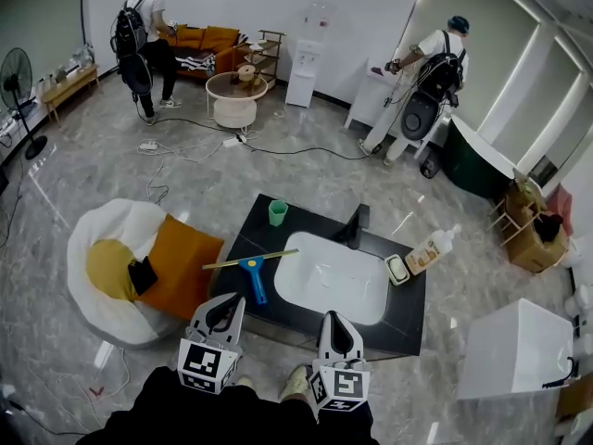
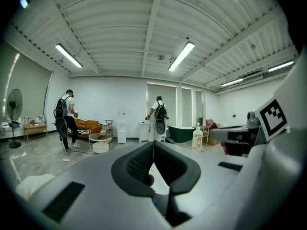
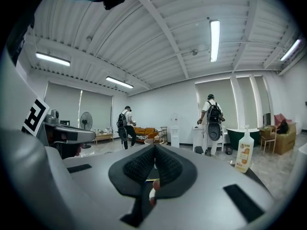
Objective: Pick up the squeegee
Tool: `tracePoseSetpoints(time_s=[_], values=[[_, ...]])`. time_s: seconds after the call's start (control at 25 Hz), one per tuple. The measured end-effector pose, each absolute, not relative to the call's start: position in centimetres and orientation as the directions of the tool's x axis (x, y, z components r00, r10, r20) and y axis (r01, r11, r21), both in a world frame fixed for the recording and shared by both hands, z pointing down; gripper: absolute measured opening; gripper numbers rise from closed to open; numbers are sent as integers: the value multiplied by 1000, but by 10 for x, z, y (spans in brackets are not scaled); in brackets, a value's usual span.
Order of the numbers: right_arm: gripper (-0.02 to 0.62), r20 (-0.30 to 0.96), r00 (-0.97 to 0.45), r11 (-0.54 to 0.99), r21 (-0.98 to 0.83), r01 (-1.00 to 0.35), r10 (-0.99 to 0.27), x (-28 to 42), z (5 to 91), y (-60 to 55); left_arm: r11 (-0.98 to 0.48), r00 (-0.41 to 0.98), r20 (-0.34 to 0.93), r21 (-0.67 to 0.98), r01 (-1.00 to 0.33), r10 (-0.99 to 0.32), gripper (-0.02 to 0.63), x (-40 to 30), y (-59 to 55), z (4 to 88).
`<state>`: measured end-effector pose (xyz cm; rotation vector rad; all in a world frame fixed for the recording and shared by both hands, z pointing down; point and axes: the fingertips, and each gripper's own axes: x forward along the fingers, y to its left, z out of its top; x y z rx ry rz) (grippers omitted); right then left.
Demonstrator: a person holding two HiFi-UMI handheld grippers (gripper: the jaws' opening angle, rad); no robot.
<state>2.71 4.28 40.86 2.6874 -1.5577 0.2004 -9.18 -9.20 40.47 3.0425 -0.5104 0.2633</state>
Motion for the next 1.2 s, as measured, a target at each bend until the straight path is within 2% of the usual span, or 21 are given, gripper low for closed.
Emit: tracePoseSetpoints(time_s=[0.28,0.68,1.2], values=[[15,137,434,-443,-48,-895,-891,79,426,11,-919,903,196,21,-394,-382,25,-51,-117,424],[15,191,240,-261,-91,-961,-952,157,454,-60,-824,801,261,34,-565,-538,25,12,-160,452],[15,335,24,-80,-154,-985,-942,185,530,-121,-699,664,398,75,-712,-634,25,38,-196,535]])
